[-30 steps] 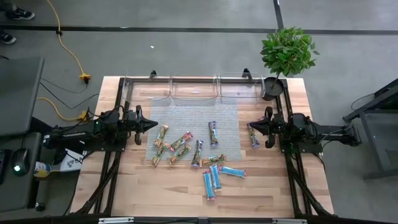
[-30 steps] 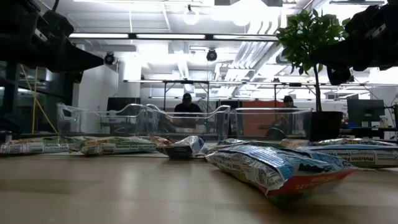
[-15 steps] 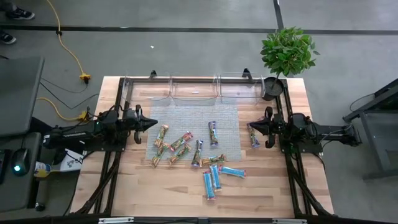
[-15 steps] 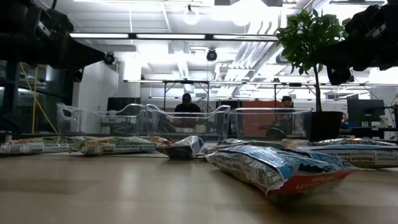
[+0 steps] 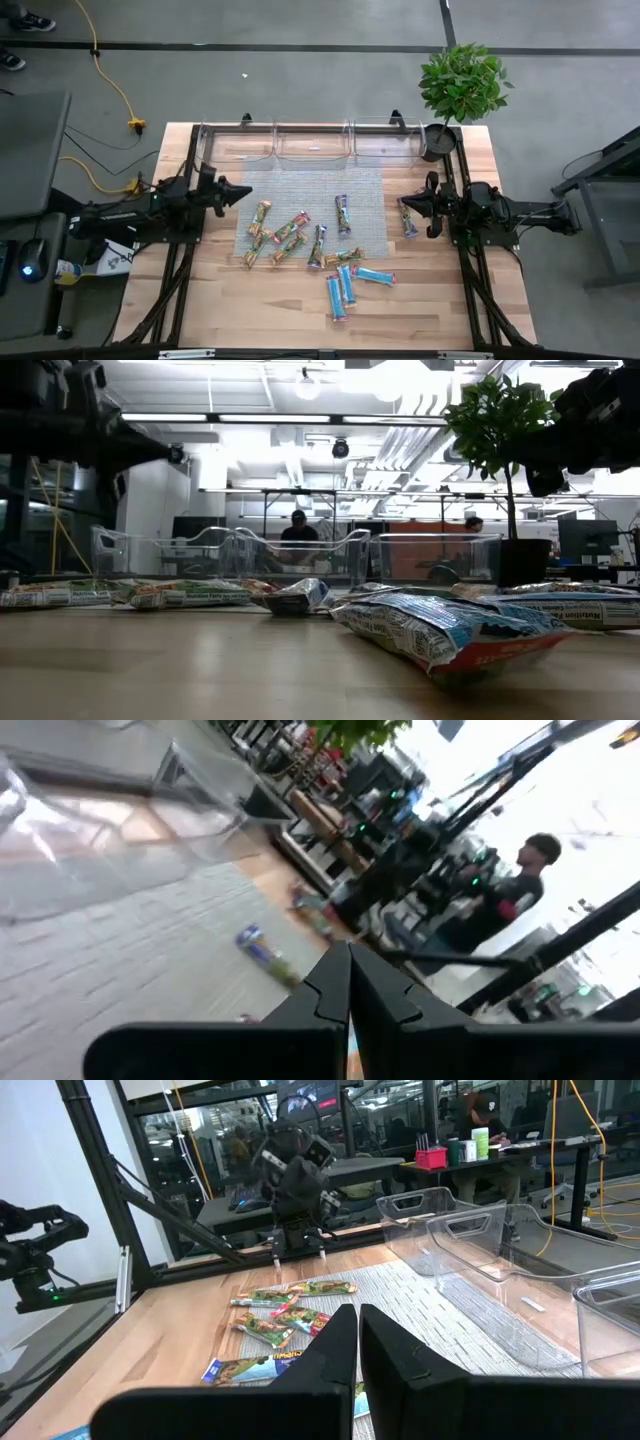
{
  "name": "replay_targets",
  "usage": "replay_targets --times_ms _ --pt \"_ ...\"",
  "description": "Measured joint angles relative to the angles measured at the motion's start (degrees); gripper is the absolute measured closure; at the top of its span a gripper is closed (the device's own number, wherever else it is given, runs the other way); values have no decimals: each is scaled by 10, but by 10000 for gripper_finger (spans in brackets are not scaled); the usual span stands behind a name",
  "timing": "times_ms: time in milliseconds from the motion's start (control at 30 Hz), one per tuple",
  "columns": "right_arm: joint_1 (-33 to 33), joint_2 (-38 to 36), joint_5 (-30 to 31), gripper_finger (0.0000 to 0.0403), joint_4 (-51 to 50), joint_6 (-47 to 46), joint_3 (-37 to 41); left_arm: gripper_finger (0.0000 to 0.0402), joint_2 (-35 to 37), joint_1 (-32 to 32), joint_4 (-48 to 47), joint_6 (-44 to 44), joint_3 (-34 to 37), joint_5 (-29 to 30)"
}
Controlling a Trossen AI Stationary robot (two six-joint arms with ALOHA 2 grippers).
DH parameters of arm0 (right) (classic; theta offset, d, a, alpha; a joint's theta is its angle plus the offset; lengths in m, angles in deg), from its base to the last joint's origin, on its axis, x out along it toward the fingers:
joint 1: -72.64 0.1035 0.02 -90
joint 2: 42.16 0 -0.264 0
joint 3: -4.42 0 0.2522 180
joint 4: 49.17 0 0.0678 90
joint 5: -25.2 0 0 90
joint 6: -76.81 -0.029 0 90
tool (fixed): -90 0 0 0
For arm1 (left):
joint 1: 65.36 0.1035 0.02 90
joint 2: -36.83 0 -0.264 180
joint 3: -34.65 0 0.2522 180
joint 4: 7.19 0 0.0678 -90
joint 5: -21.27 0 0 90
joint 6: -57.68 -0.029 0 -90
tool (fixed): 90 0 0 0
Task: Pick and place Granola Bars by type
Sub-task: Put the yellow granola bar into the left transparent bin
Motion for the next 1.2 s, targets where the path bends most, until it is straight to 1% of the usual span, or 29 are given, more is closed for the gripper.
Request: replay_targets --times_ms 33,100,133,200,267,333,367,433,567,700,867,933,1033,1133,1200 --pt "0 0 0 402 0 0 0 401 0 0 -11 -6 -16 7" --pt "0 0 0 402 0 0 0 401 -7 0 -56 -13 -60 42" --pt "0 0 0 402 0 0 0 401 -14 0 -96 -19 -90 63" --pt "0 0 0 402 0 0 0 402 -38 0 -211 -48 -164 99" --pt "0 0 0 402 0 0 0 401 -81 0 -333 -60 -240 122" --pt "0 0 0 402 0 0 0 399 -139 0 -441 -42 -303 134" --pt "0 0 0 402 0 0 0 396 -169 0 -481 -31 -329 134" --pt "0 0 0 402 0 0 0 384 -234 0 -519 -20 -369 114" --pt "0 0 0 402 0 0 0 334 -369 0 -538 -7 -399 54" --pt "0 0 0 402 0 0 0 262 -501 0 -550 24 -407 23" --pt "0 0 0 402 0 0 0 172 -632 0 -552 76 -408 -27" --pt "0 0 0 402 0 0 0 143 -671 0 -538 81 -408 -43" --pt "0 0 0 402 0 0 0 116 -704 0 -491 92 -408 -59" --pt "0 0 0 402 0 0 0 107 -716 0 -449 118 -408 -65" --pt "0 0 0 402 0 0 0 106 -721 0 -442 149 -408 -60"
